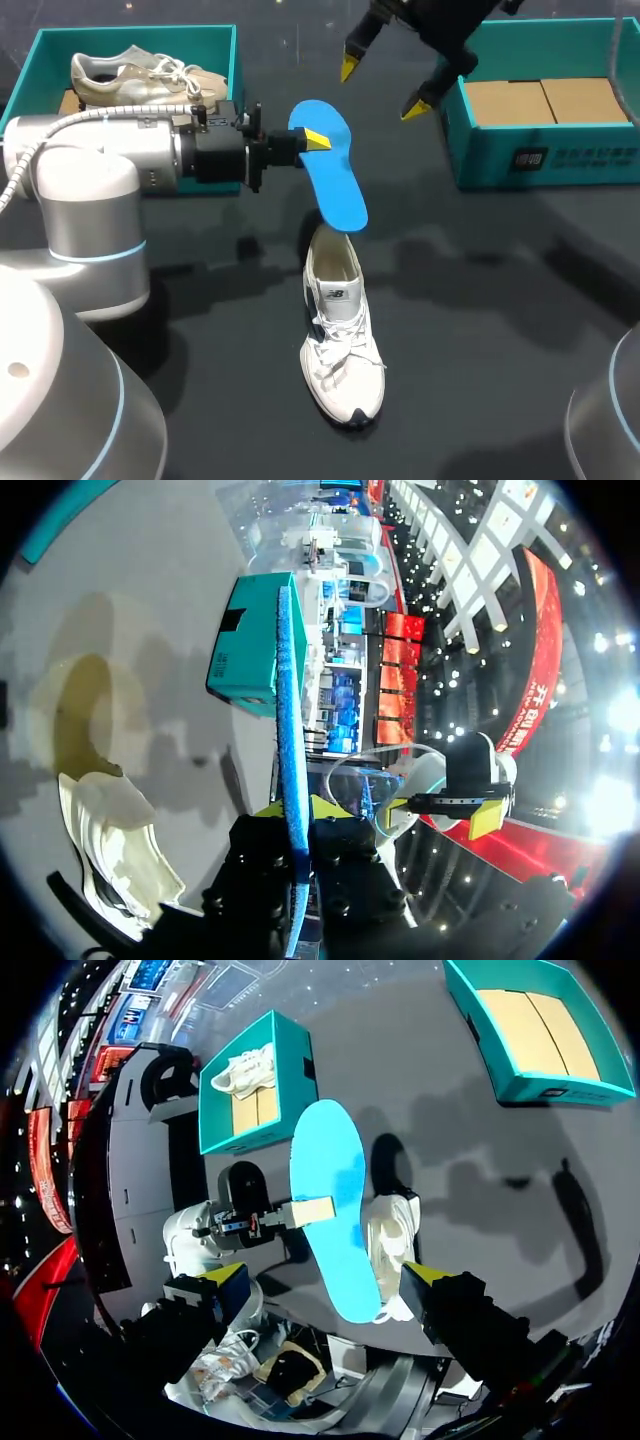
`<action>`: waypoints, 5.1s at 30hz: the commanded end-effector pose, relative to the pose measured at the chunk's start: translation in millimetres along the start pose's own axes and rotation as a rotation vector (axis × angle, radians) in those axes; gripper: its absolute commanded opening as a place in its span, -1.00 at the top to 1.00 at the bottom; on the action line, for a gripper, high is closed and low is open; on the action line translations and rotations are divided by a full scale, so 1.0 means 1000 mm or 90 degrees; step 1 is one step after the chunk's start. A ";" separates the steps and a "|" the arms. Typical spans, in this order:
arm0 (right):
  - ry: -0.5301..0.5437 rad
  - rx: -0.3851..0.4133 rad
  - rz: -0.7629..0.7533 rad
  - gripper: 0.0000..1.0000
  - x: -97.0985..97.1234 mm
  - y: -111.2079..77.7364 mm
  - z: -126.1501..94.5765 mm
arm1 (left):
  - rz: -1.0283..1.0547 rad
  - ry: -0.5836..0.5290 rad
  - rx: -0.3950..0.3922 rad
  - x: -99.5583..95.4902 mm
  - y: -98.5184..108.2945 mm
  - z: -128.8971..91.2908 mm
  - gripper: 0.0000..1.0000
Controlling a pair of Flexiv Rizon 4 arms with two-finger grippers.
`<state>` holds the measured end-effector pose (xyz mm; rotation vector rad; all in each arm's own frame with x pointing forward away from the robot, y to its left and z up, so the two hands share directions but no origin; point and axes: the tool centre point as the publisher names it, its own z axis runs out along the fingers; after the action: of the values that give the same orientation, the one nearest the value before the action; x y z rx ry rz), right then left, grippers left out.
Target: Take the shoe out of the shoebox, open the shoe tongue, remove and reinsert the insole, then place the shoe into the shoebox
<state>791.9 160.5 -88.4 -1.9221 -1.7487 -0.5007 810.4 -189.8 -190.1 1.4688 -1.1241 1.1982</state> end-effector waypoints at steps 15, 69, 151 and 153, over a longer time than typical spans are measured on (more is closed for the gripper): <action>0.389 -0.023 0.021 -1.00 -0.040 -0.013 0.019 | 0.000 -0.001 0.000 0.000 0.000 0.001 1.00; 0.477 -0.042 -0.047 -1.00 -0.060 -0.002 0.045 | 0.000 -0.001 0.000 0.000 0.000 0.001 1.00; 0.477 -0.042 -0.047 -1.00 -0.060 -0.002 0.045 | 1.545 0.016 0.032 0.065 0.004 -0.052 1.00; 0.477 -0.042 -0.047 -1.00 -0.060 -0.002 0.045 | 1.576 0.021 0.031 0.064 0.003 -0.050 1.00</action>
<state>781.2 137.0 -158.8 -1.4218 -1.3094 -1.1395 801.9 -146.5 -115.7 -0.8836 -2.7914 2.3781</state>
